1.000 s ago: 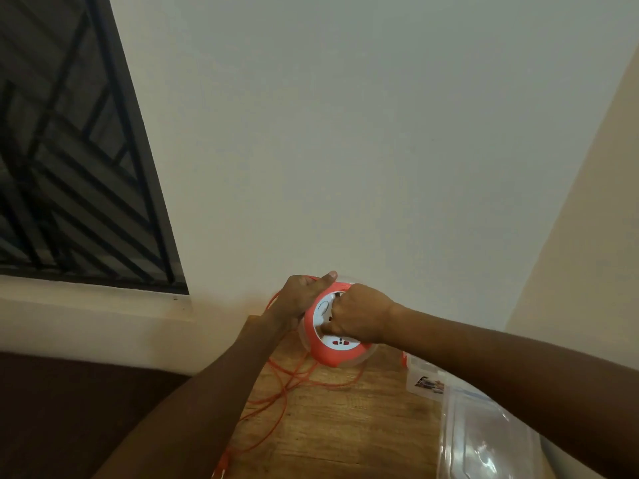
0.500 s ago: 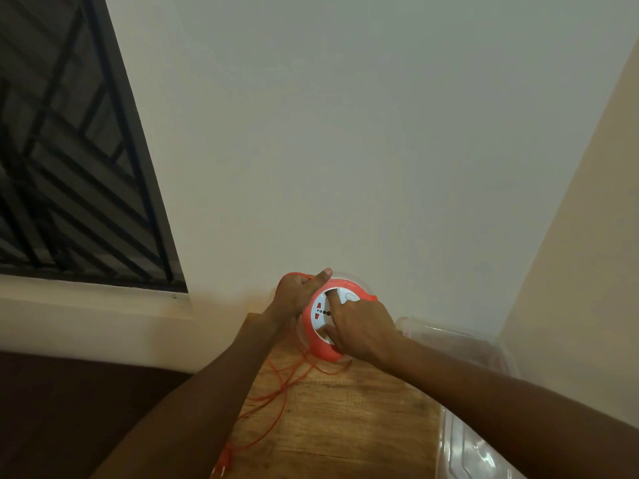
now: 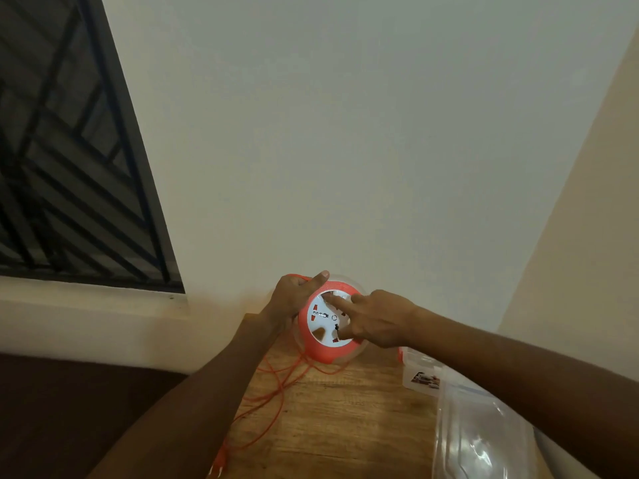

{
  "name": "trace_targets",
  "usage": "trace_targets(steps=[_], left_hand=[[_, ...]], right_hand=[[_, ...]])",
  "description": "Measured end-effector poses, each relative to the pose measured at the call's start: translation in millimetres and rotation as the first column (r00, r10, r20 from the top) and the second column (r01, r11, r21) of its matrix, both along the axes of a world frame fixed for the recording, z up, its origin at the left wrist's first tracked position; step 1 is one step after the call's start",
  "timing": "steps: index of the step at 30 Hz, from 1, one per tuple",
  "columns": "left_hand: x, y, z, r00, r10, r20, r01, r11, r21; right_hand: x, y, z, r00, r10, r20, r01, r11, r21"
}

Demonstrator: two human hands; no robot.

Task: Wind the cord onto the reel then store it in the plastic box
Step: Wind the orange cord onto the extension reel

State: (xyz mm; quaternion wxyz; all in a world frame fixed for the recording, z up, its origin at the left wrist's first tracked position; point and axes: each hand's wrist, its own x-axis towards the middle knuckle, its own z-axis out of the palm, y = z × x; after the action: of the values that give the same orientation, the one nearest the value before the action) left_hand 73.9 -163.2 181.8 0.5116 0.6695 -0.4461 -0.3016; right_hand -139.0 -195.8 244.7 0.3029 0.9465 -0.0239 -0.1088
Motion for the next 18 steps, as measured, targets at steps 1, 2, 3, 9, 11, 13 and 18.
trace_targets(steps=[1, 2, 3, 9, 11, 13, 18], left_hand=[[-0.4, 0.5, 0.1, 1.000, -0.008, 0.010, 0.008, 1.000, -0.003], [-1.0, 0.8, 0.2, 1.000, -0.013, 0.010, 0.013, 1.000, -0.008], [-1.4, 1.2, 0.3, 1.000, -0.014, 0.002, 0.014, 1.000, -0.013], [-8.8, 0.2, 4.7, 0.999, -0.041, -0.020, 0.041, 0.999, -0.028], [-10.2, -0.7, 4.4, 0.998, -0.050, -0.032, 0.049, 0.998, -0.032], [-9.8, -1.2, 5.0, 0.997, -0.056, -0.061, 0.054, 0.998, -0.028], [-9.7, -0.7, 6.8, 0.996, -0.069, -0.056, 0.067, 0.997, -0.030]], right_hand=[[0.6, -0.5, 3.6, 1.000, -0.017, -0.011, 0.017, 1.000, 0.014], [0.9, -0.7, 6.4, 0.999, -0.028, -0.025, 0.028, 0.999, 0.028], [1.4, -0.2, 8.7, 0.999, -0.032, -0.042, 0.033, 0.999, 0.038], [14.6, 5.6, 13.8, 0.991, -0.030, -0.131, 0.023, 0.998, -0.053], [20.1, 7.8, 15.3, 0.990, -0.039, -0.134, 0.028, 0.996, -0.082], [23.3, 9.9, 16.1, 0.989, -0.026, -0.143, 0.011, 0.994, -0.108], [25.8, 7.8, 13.0, 0.992, 0.050, -0.113, -0.063, 0.991, -0.115]])
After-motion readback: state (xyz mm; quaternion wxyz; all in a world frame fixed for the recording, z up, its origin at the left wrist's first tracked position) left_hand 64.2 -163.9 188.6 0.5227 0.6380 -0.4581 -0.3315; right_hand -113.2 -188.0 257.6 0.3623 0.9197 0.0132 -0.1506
